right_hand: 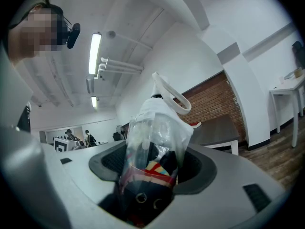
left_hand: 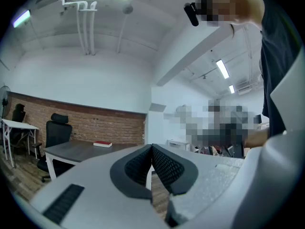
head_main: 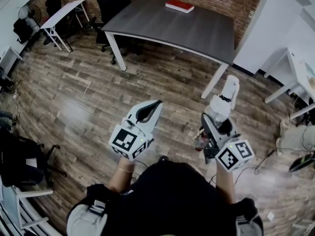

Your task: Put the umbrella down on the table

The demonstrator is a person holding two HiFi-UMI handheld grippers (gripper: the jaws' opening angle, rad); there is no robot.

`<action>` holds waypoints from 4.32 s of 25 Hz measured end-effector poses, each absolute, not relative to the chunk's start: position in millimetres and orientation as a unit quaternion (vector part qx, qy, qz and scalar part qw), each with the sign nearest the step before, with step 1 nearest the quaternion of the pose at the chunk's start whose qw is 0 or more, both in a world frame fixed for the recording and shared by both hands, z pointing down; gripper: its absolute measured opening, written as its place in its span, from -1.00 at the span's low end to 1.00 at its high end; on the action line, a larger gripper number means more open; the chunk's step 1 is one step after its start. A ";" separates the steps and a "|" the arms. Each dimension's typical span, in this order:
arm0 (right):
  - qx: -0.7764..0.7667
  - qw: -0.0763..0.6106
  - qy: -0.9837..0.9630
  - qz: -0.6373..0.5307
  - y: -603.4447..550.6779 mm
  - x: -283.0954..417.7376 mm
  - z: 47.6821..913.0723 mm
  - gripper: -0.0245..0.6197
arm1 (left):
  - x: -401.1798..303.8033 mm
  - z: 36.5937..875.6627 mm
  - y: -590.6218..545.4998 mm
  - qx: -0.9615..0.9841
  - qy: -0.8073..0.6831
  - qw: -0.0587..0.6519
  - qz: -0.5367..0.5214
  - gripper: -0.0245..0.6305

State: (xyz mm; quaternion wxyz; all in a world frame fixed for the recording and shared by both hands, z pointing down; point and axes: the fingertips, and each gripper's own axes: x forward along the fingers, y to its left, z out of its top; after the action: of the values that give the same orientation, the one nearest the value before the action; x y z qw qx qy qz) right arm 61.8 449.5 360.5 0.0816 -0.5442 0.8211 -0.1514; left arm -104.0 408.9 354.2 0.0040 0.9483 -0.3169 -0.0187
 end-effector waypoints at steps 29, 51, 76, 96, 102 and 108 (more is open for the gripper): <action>-0.480 0.094 0.851 -0.190 324.8 55.4 375.6 -0.03 | -137.7 377.4 313.0 0.912 -0.409 0.010 0.008 -0.93; -0.442 0.099 0.863 -0.222 194.8 99.1 389.7 -0.03 | -92.3 373.1 201.8 0.897 -0.440 0.000 0.048 -0.93; -0.392 0.099 0.879 -0.254 70.6 139.1 402.2 -0.03 | -56.8 376.2 101.7 0.866 -0.494 0.001 0.079 -0.93; -0.394 0.074 0.883 -0.244 24.8 150.1 408.8 -0.03 | -53.0 390.1 56.2 0.858 -0.509 0.020 0.061 -0.93; -0.409 0.069 0.879 -0.236 -5.2 147.9 404.2 -0.03 | -59.2 391.9 18.6 0.864 -0.500 0.025 0.050 -0.93; -0.438 0.076 0.867 -0.226 -50.0 156.5 393.3 -0.03 | -47.4 377.8 -43.2 0.884 -0.466 0.003 0.031 -0.93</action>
State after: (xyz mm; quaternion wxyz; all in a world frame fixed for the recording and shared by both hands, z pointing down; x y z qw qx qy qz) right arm 156.5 -50.0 393.3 0.0760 -0.4380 0.8668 -0.2261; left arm -47.4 -43.2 377.8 0.0030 0.8840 -0.4664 0.0307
